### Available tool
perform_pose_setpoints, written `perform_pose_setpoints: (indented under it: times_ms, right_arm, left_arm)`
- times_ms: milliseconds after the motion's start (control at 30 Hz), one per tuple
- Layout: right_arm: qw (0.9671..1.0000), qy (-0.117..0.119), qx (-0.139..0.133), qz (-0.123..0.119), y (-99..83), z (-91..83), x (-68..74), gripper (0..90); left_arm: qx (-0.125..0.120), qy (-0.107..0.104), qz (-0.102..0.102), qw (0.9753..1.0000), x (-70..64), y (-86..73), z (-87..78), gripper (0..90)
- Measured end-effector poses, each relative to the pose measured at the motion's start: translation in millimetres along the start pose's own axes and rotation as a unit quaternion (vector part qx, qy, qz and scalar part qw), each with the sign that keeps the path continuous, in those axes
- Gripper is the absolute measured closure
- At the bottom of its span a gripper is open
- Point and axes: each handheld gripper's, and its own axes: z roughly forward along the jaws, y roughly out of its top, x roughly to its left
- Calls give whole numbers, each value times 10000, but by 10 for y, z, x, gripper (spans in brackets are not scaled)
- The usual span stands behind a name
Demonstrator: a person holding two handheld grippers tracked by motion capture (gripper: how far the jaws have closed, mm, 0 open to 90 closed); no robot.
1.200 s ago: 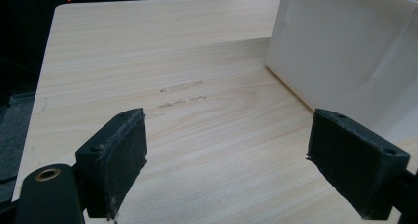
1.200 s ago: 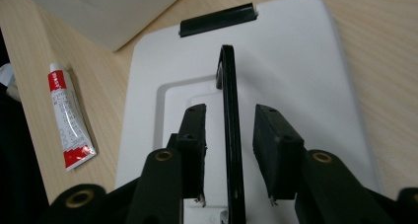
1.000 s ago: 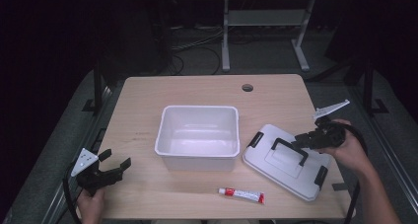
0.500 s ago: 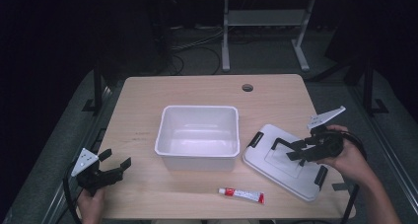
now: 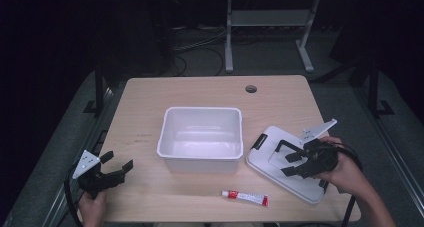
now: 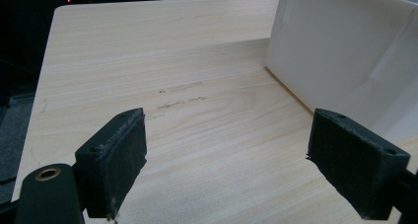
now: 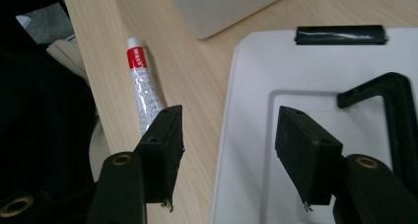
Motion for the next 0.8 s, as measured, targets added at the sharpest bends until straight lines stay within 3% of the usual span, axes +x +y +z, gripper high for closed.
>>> perform_pose_setpoints:
  times_ms: [800]
  right_arm:
    - [9979,367,284,-451,134,431,333,376]
  left_arm:
    - [-25,9,-14,10000,-1,3,-5,141]
